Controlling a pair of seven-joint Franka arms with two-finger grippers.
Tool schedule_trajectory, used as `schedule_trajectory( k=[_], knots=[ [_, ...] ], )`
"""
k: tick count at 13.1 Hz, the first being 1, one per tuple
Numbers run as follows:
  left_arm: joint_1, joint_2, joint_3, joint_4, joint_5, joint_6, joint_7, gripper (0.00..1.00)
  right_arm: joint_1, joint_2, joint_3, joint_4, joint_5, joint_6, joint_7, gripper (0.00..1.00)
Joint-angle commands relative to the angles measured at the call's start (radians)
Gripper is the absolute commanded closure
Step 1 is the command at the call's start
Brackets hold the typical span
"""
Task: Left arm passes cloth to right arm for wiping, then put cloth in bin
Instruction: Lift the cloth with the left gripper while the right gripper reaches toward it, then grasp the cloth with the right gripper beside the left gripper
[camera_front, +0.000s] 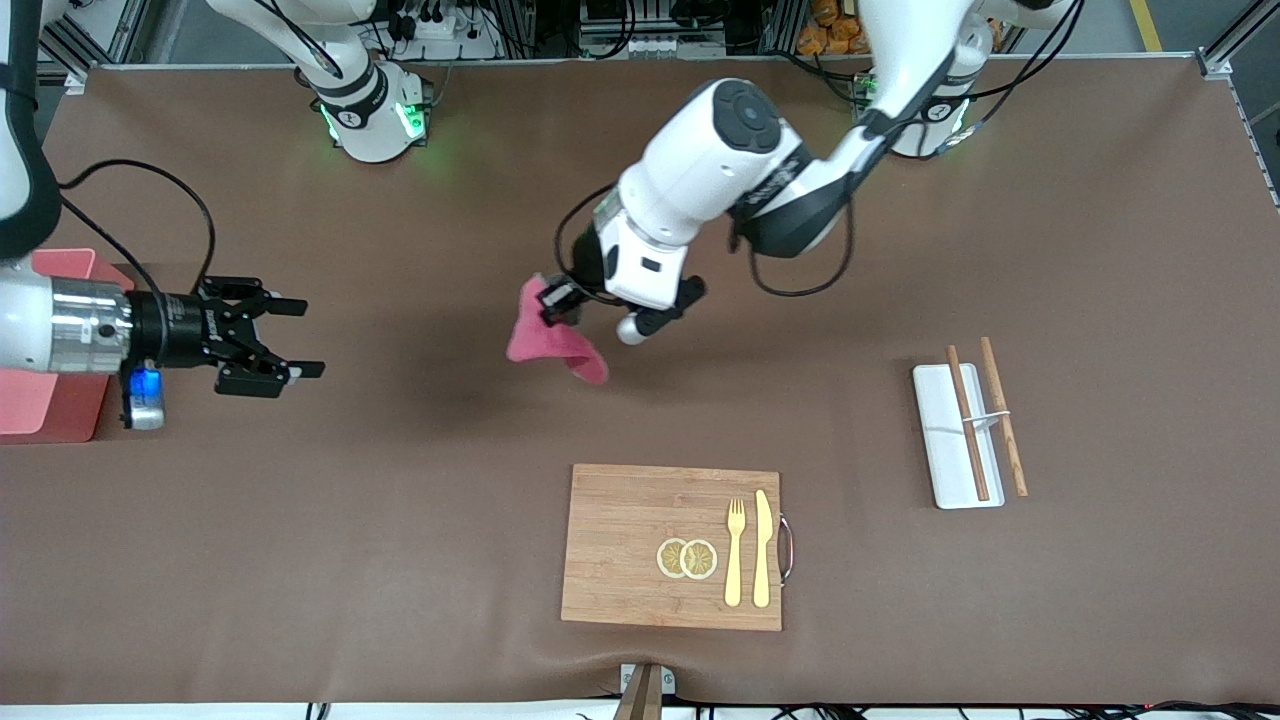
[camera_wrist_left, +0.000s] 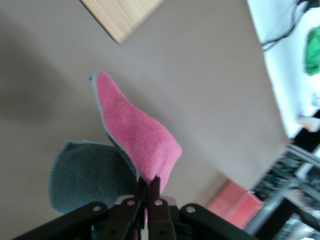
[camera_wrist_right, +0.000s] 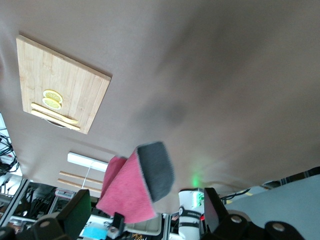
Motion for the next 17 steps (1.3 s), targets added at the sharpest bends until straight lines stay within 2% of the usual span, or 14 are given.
schedule_trajectory(
  k=[1,5,7,11,16,17],
  knots=[
    [-0.056,0.085,0.01,0.08,-0.01,0.132,-0.064,1.0,-0.002,0.045,0.001,0.013,0.063,0.004,0.028,0.0],
    [-0.105,0.113,0.013,0.112,-0.01,0.245,-0.123,1.0,0.019,0.082,0.001,-0.001,0.056,0.009,0.026,0.0],
    [-0.111,0.119,0.013,0.117,-0.01,0.282,-0.128,1.0,0.074,0.114,0.001,-0.003,0.057,0.018,0.026,0.0],
    [-0.113,0.121,0.013,0.119,-0.01,0.295,-0.143,1.0,0.125,0.137,0.003,-0.003,0.066,0.049,0.026,0.0],
    [-0.113,0.127,0.013,0.119,-0.01,0.295,-0.143,1.0,0.171,0.141,0.001,-0.003,0.158,0.05,0.026,0.0],
    [-0.113,0.127,0.014,0.117,-0.01,0.295,-0.143,1.0,0.174,0.143,0.001,-0.003,0.158,0.049,0.026,0.06]
  ],
)
